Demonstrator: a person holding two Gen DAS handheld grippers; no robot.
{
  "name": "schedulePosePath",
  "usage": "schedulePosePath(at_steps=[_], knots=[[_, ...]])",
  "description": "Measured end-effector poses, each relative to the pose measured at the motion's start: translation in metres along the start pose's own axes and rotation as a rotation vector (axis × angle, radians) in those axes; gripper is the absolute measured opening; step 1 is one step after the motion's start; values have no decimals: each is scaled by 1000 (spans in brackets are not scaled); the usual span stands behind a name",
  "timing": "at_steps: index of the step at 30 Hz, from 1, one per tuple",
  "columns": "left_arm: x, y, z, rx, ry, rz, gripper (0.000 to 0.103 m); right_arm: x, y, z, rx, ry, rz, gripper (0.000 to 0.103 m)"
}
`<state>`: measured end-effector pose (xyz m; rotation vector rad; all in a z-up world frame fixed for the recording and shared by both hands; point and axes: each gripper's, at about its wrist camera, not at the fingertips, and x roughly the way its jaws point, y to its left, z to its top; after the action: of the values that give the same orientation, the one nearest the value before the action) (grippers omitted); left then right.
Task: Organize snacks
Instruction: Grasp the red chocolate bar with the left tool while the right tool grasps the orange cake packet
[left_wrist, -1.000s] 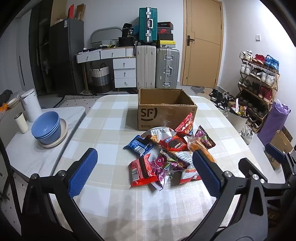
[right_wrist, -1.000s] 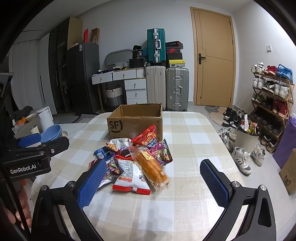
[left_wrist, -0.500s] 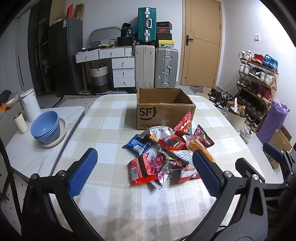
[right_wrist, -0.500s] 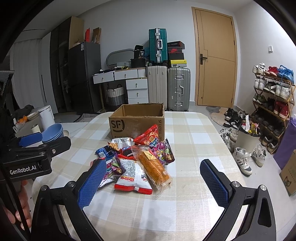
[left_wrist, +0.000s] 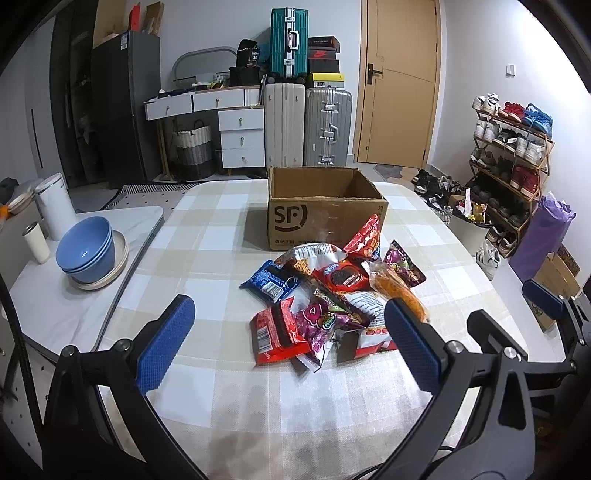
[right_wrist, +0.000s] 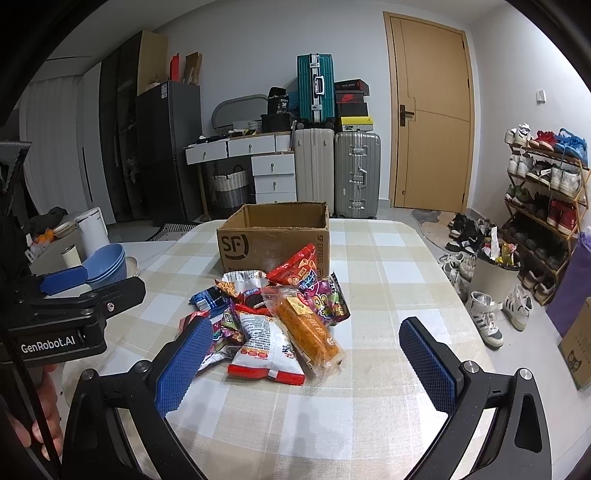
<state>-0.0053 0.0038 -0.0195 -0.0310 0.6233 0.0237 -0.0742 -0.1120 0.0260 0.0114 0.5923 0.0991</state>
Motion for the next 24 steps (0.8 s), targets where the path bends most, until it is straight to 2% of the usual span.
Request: schedulePosePath(at_steps=[9,12,16,20,24], knots=[[33,18,-4,-30,45,-9,102,25,-1,-10,1,51,11,103],[59,43,-9,-72,86,-20,102,39,-9,-15,6,79,9,103],[101,88,-22,-148,184,-21,102,64,-23,-22,28,122,14,103],[135,116,-36,-232,273,-98,102,88,-35,-30,48,162,39,103],[162,105,-40,-235,337,-186,102,106,-35,-34,41,181,62,103]])
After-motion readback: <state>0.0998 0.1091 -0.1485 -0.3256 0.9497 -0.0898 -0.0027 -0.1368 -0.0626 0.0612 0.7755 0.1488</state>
